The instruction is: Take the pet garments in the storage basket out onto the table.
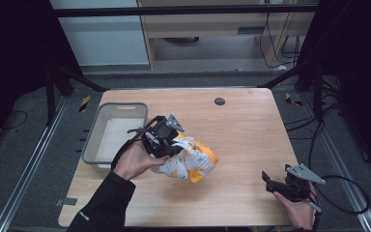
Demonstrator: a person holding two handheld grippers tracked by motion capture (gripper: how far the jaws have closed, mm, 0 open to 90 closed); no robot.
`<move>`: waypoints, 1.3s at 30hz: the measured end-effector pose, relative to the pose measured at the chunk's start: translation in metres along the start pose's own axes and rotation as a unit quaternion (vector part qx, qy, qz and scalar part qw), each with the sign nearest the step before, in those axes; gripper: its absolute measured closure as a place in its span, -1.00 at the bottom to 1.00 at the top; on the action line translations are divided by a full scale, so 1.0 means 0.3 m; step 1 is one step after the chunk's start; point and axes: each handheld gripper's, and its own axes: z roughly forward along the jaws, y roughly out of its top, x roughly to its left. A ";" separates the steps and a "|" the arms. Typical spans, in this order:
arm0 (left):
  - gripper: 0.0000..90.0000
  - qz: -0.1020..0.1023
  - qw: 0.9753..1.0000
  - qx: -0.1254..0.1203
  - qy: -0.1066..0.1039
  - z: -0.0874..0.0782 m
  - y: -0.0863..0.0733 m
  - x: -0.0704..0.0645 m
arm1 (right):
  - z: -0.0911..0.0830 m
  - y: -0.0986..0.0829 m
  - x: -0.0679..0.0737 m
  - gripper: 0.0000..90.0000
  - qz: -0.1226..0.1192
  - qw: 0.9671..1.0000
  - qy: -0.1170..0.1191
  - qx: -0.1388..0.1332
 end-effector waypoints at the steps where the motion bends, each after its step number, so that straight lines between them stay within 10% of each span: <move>1: 0.77 0.000 1.000 0.000 0.000 0.000 0.000 0.000 | 0.000 0.001 0.001 -0.82 0.003 1.000 0.000 0.002; 39: 0.77 0.027 0.999 0.039 -0.022 0.229 0.043 -0.082 | 0.000 0.000 0.002 -0.82 0.000 1.000 -0.001 0.000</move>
